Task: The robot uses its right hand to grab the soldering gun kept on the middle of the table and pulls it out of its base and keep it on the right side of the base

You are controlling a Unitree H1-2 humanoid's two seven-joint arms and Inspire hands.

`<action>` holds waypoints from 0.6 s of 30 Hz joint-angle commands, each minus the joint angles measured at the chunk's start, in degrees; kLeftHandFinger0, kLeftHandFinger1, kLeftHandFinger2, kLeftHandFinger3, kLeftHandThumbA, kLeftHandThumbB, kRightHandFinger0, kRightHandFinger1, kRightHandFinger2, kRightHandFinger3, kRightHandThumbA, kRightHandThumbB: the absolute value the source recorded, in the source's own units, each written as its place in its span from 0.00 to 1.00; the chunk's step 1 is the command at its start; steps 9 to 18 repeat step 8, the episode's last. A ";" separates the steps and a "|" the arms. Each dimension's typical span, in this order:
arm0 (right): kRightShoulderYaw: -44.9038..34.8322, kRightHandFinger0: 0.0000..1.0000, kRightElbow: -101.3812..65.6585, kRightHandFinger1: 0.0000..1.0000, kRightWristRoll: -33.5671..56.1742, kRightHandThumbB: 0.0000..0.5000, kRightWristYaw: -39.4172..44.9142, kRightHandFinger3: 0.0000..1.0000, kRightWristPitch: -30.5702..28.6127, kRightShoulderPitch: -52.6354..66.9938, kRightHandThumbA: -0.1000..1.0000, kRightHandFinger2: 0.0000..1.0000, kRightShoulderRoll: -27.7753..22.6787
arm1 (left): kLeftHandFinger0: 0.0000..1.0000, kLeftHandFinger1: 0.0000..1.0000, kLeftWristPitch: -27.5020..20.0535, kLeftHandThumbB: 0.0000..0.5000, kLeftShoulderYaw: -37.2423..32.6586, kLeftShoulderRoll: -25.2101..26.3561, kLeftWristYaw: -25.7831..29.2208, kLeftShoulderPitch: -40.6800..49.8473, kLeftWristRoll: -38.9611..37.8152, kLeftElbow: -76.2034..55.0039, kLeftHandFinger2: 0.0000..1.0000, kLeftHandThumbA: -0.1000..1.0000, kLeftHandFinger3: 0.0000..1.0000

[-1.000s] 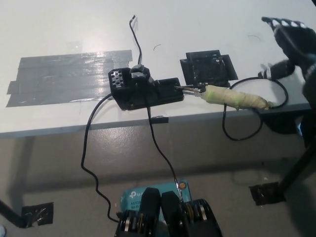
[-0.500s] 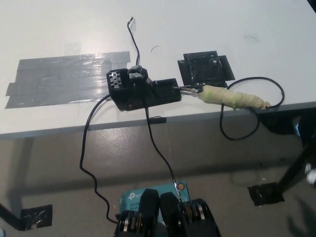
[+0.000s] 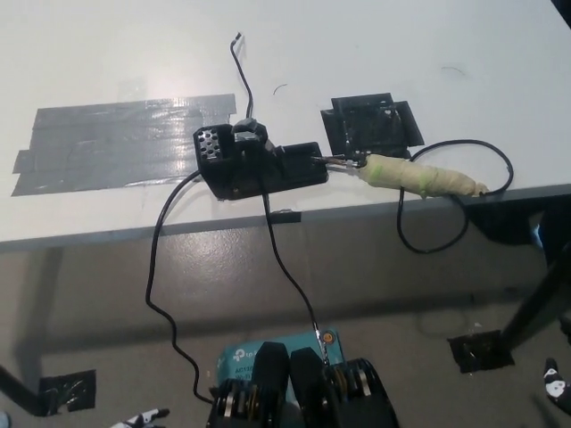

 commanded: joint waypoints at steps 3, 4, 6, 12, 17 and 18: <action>2.28 1.00 -1.09 1.00 4.08 0.41 -5.02 1.00 -7.31 0.06 0.29 1.00 -2.78 | 0.68 0.77 -0.36 0.43 1.74 -0.09 1.87 0.07 -0.62 -0.58 0.94 0.76 1.00; 3.23 1.00 -1.32 1.00 3.46 0.39 -5.63 1.00 -8.46 0.37 0.26 1.00 -3.05 | 0.65 0.75 -1.34 0.43 2.16 -0.27 2.21 0.07 -0.96 -0.06 0.92 0.75 1.00; 4.91 1.00 -1.01 1.00 1.45 0.40 -6.96 1.00 -9.60 0.55 0.27 1.00 -3.47 | 0.63 0.72 -2.03 0.41 3.04 -0.44 2.31 -0.15 -1.84 0.42 0.90 0.74 1.00; 5.34 1.00 -0.75 1.00 1.47 0.39 -7.53 1.00 -9.78 0.51 0.27 1.00 -3.57 | 0.61 0.71 -2.44 0.40 3.21 -0.26 2.10 -0.50 -1.95 0.57 0.87 0.75 1.00; 5.34 1.00 -0.75 1.00 1.47 0.39 -7.53 1.00 -9.78 0.51 0.27 1.00 -3.57 | 0.61 0.71 -2.44 0.40 3.21 -0.26 2.10 -0.50 -1.95 0.57 0.87 0.75 1.00; 5.34 1.00 -0.75 1.00 1.47 0.39 -7.53 1.00 -9.78 0.51 0.27 1.00 -3.57 | 0.61 0.71 -2.44 0.40 3.21 -0.26 2.10 -0.50 -1.95 0.57 0.87 0.75 1.00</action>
